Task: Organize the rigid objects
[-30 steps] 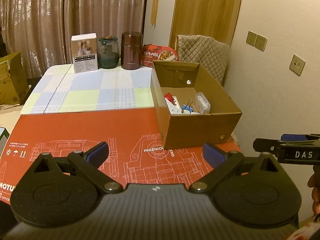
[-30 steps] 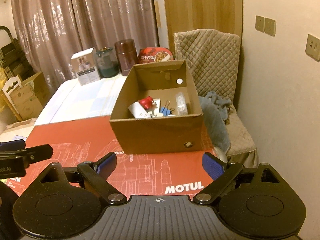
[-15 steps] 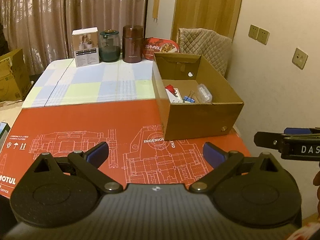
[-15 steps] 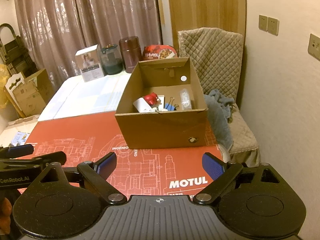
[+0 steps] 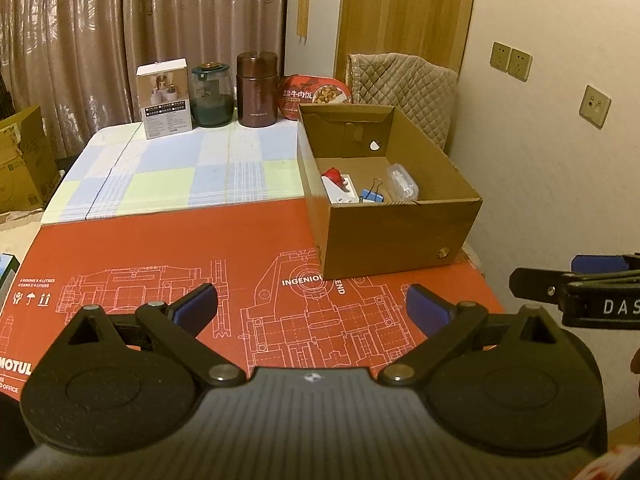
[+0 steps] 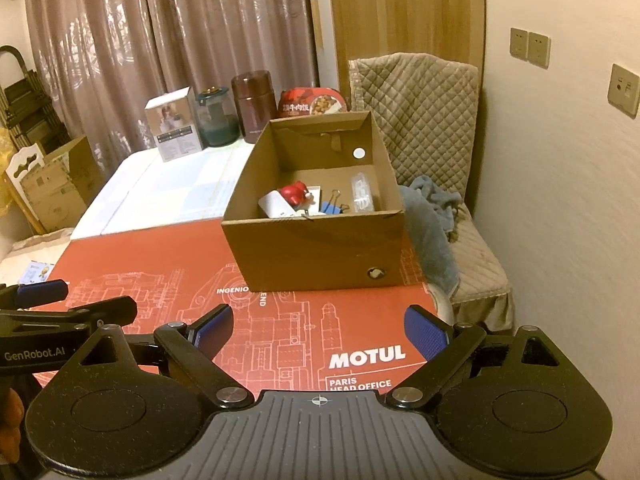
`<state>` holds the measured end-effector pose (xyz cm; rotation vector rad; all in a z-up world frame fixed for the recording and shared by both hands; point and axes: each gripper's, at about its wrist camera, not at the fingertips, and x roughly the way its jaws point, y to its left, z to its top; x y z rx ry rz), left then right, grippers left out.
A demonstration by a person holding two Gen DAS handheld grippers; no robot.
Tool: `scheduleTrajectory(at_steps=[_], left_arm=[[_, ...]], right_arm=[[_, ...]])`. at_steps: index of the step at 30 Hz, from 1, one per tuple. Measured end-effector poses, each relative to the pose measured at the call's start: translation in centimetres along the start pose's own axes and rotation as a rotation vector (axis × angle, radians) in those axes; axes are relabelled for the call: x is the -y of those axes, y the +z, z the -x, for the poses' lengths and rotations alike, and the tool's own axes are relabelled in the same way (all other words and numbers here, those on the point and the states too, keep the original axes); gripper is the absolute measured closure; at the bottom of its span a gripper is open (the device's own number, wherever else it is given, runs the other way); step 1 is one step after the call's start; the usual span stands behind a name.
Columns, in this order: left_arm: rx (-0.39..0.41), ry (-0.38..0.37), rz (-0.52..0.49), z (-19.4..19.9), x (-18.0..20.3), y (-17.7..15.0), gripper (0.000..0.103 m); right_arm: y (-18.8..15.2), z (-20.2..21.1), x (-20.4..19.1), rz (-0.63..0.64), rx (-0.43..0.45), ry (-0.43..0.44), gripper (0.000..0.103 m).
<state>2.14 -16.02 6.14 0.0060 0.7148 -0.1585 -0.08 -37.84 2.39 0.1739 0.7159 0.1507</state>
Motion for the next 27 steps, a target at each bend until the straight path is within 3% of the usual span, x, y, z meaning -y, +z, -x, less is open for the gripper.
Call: scheduleTrajectory(at_steps=[27], left_arm=[[0.007, -0.012, 0.020, 0.70, -0.50, -0.13, 0.004]], right_arm=[[-0.11, 0.06, -0.58, 0.016, -0.006, -0.003, 0.013]])
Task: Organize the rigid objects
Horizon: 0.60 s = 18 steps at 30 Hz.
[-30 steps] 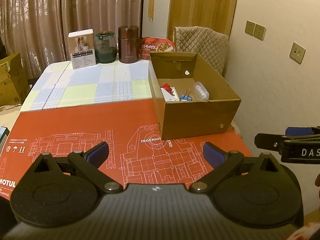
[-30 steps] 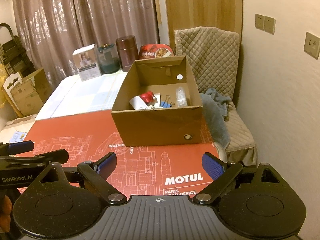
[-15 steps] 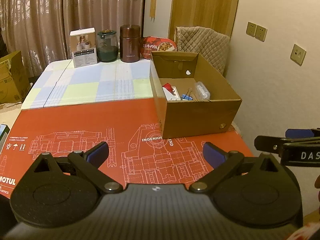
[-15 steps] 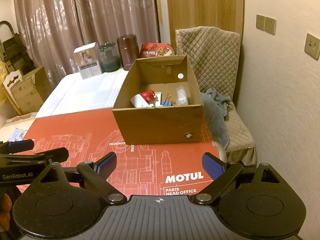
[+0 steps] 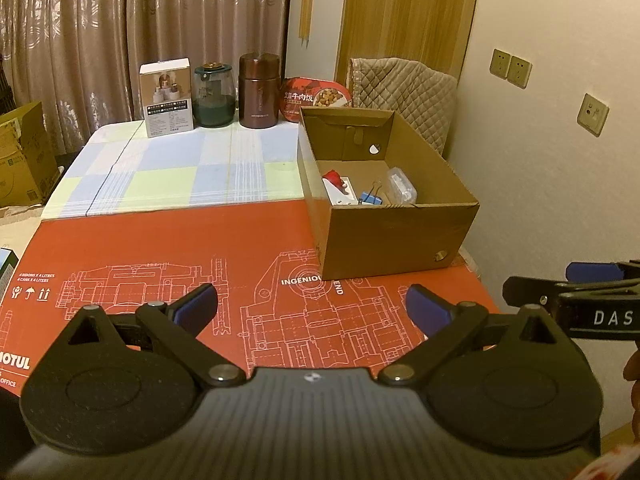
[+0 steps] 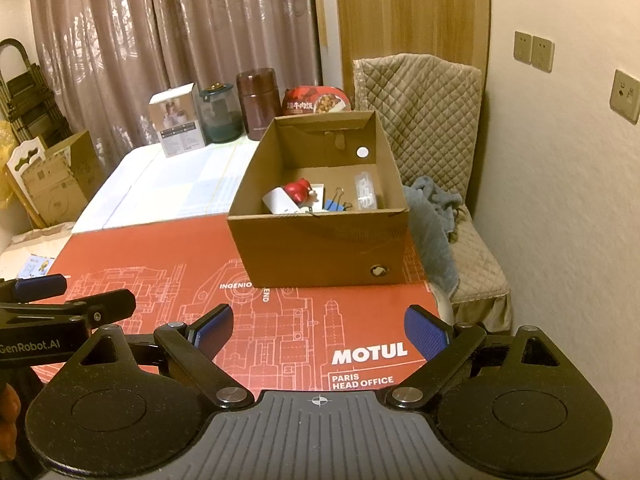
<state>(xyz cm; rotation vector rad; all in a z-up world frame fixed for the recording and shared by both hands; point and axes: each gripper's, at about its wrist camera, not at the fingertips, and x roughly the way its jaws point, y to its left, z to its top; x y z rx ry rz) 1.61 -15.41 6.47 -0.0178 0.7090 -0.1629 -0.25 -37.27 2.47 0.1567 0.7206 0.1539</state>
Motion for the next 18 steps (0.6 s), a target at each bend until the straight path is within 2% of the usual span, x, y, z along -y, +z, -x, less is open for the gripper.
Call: scheduleTrajectory(at_steps=[18], left_arm=[[0.000, -0.005, 0.002, 0.12, 0.10, 0.02, 0.004]], right_arm=[[-0.16, 0.04, 0.08, -0.002, -0.001, -0.003, 0.013]])
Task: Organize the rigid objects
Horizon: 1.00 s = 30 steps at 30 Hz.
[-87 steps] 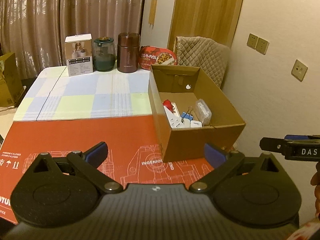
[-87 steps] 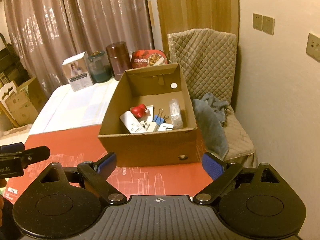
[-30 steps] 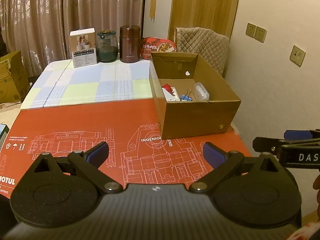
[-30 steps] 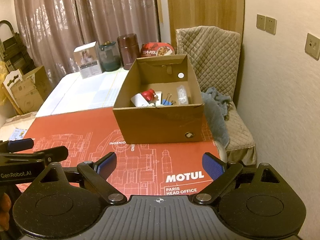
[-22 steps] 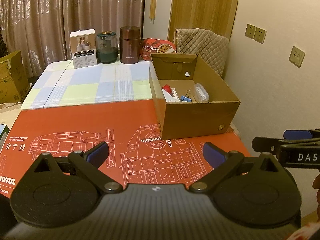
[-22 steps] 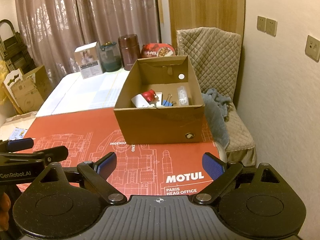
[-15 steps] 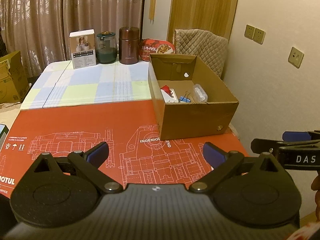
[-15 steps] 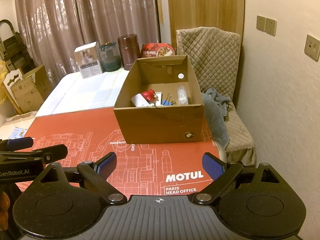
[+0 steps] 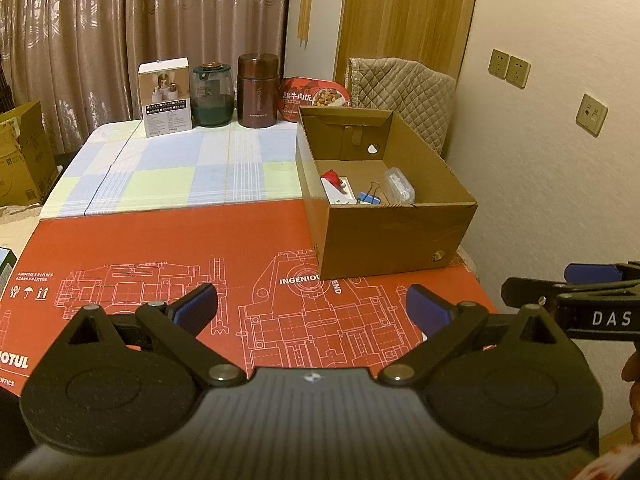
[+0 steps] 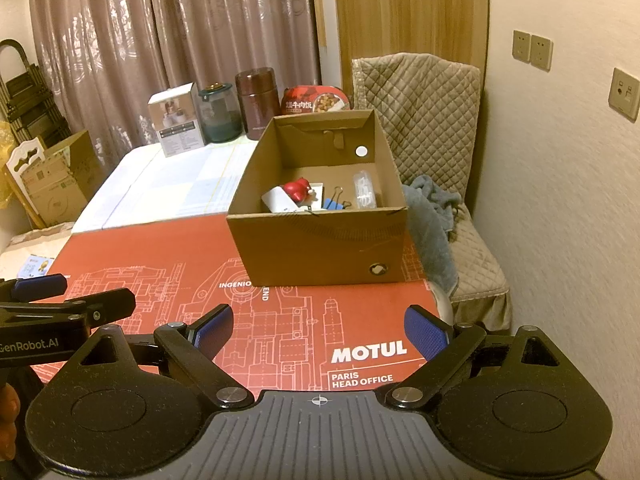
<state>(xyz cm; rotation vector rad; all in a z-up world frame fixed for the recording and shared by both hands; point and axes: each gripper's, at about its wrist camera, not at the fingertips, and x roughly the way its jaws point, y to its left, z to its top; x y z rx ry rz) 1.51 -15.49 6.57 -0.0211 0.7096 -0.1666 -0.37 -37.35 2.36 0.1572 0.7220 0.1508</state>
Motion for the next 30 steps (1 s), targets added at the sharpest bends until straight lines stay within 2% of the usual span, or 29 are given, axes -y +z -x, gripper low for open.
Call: scheduleTrajectory(at_steps=[30], left_arm=[[-0.002, -0.003, 0.004, -0.17, 0.02, -0.17, 0.004]], right_arm=[[-0.07, -0.04, -0.04, 0.000, -0.001, 0.000, 0.013]])
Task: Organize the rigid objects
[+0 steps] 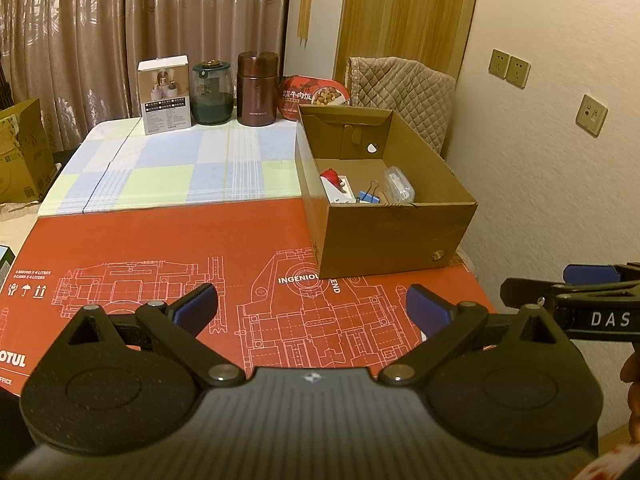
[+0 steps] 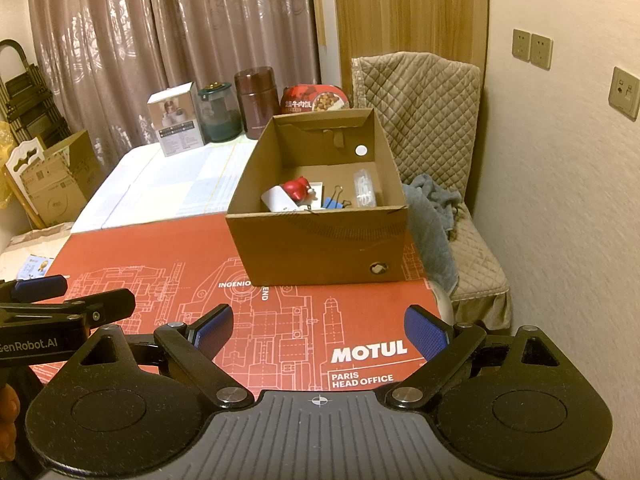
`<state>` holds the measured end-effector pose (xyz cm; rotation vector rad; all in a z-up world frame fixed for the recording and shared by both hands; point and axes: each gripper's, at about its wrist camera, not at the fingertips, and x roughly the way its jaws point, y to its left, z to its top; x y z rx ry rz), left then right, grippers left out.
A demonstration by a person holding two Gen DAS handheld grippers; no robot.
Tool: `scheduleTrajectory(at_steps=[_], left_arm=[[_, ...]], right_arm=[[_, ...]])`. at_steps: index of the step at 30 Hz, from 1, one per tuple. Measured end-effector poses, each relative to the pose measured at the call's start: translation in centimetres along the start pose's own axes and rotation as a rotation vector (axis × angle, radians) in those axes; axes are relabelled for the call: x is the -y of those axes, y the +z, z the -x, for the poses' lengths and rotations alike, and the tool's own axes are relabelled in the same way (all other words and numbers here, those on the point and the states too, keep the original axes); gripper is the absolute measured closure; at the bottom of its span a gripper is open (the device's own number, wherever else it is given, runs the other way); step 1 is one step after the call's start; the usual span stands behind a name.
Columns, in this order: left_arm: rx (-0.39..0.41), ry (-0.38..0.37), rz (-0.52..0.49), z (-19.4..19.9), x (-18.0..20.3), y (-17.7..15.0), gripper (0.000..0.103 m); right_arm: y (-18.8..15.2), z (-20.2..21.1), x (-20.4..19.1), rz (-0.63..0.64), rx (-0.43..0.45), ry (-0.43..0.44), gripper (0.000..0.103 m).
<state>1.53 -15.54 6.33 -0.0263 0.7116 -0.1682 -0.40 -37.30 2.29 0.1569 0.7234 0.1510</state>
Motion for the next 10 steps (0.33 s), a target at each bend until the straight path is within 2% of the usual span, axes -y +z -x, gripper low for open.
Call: scheduleTrajectory(at_steps=[10], left_arm=[[0.016, -0.013, 0.012, 0.05, -0.31, -0.10, 0.004]], right_arm=[[-0.02, -0.07, -0.08, 0.002, 0.000, 0.001, 0.013]])
